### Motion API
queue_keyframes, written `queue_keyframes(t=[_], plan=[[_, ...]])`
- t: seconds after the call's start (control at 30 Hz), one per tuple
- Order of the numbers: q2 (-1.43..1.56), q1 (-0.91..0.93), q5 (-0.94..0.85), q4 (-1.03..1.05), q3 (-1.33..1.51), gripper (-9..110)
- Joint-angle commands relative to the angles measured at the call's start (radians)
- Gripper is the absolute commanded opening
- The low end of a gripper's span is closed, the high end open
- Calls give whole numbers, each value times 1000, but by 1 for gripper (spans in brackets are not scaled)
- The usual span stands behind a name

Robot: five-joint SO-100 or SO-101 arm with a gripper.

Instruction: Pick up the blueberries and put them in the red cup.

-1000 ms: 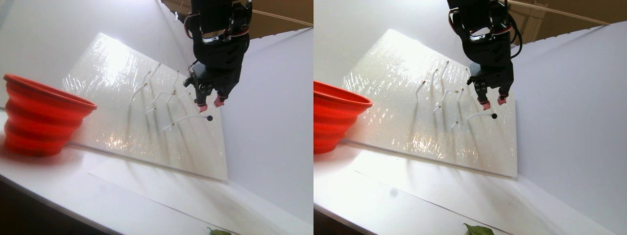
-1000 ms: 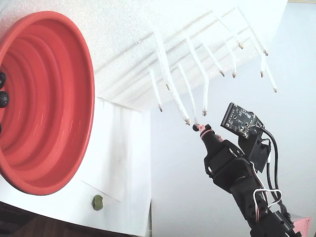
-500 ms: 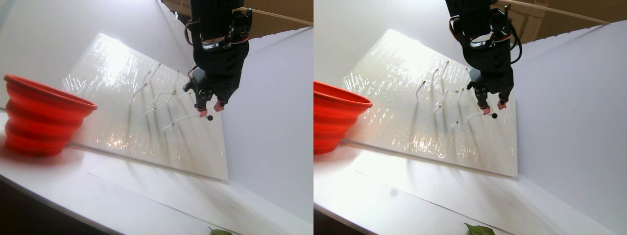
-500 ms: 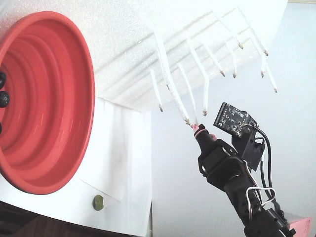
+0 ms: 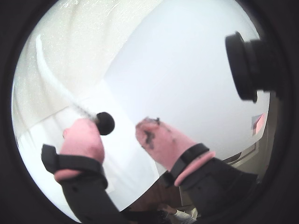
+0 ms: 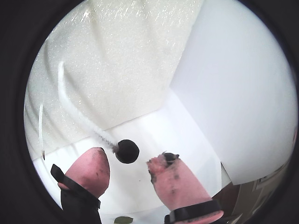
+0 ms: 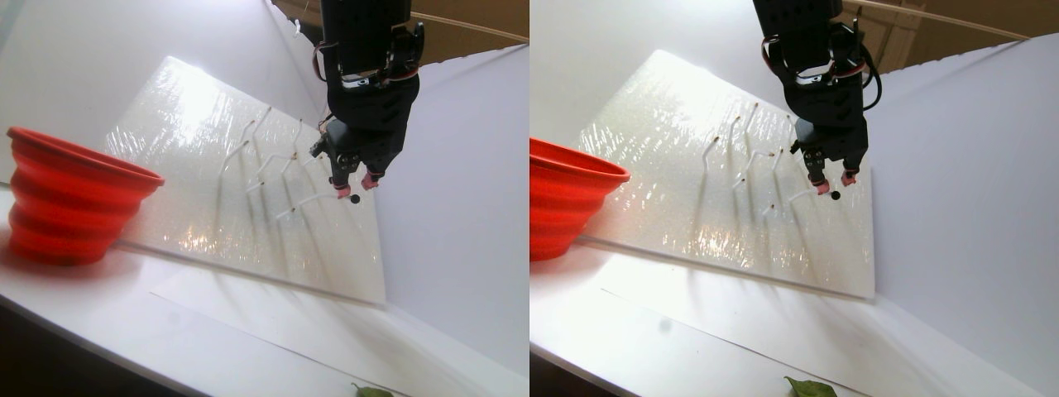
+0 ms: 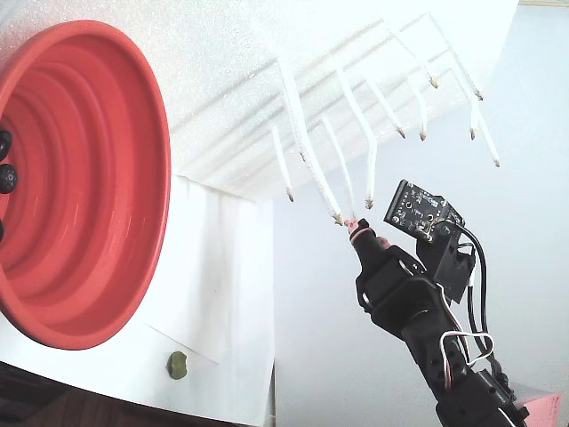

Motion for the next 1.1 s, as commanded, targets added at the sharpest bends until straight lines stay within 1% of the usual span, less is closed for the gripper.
queue_keyframes(t=[0.0,1.07], plan=[[31,51,-11,-32,-114,17],[-40,54,-31,-26,-183,18]])
